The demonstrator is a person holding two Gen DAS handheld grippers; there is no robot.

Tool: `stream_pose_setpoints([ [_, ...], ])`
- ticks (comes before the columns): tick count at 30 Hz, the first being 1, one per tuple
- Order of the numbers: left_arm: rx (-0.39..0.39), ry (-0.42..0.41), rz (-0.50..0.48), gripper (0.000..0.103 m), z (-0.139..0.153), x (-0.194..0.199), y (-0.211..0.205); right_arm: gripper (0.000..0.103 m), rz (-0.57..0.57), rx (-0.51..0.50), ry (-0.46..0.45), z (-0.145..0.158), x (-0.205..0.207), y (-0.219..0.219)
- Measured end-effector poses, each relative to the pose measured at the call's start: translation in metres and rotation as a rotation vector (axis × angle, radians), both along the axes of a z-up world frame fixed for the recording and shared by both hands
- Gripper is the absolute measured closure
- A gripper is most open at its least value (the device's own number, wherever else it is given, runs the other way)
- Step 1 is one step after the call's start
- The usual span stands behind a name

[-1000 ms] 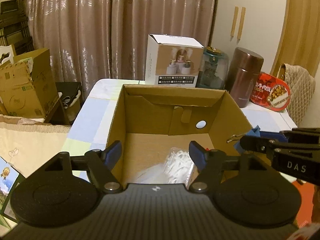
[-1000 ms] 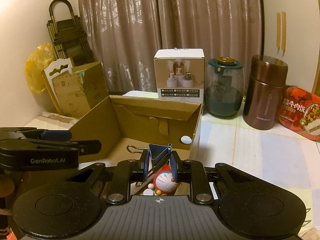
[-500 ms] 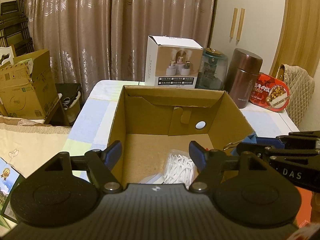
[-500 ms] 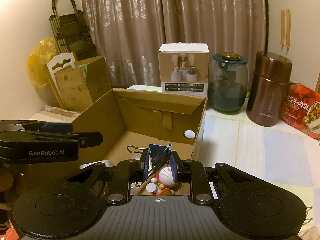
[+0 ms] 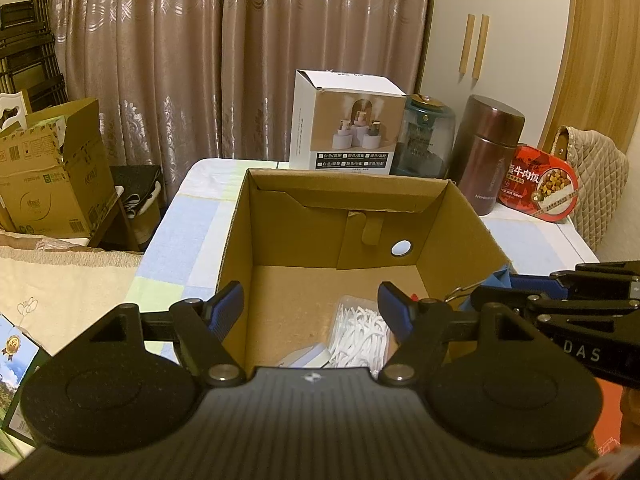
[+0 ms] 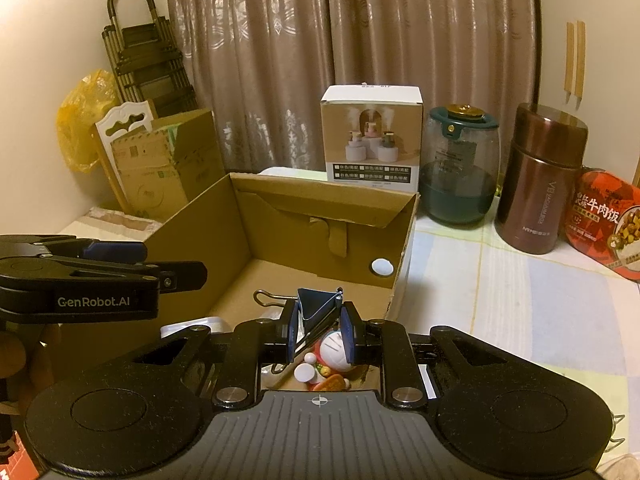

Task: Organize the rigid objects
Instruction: 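Open the right tool to drop the black binder clip into the box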

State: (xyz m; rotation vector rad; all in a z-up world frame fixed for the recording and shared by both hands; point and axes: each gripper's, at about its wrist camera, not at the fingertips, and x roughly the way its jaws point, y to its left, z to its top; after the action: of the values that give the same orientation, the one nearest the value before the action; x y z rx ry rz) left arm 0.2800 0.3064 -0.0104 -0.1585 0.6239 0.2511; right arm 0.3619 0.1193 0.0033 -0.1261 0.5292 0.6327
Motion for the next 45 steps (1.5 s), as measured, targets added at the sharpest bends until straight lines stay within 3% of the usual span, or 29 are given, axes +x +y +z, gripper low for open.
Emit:
stream_pose_setpoints([
  [13,0.003,-0.015,0.007,0.033,0.004,-0.003,0.001,0.084,0.041,0.050,0.011,0.002,-0.003,-0.002],
  [18,0.003,-0.021,0.015,0.033,0.006,-0.005,0.002,0.069,0.018,0.083,-0.007,0.009,-0.004,-0.006],
  [28,0.004,-0.029,0.011,0.033,0.010,-0.008,0.000,0.068,0.013,0.090,-0.022,0.013,-0.005,-0.010],
  [45,-0.005,-0.079,-0.047,0.033,0.029,-0.044,-0.049,0.065,-0.044,0.119,-0.119,0.032,-0.061,-0.063],
])
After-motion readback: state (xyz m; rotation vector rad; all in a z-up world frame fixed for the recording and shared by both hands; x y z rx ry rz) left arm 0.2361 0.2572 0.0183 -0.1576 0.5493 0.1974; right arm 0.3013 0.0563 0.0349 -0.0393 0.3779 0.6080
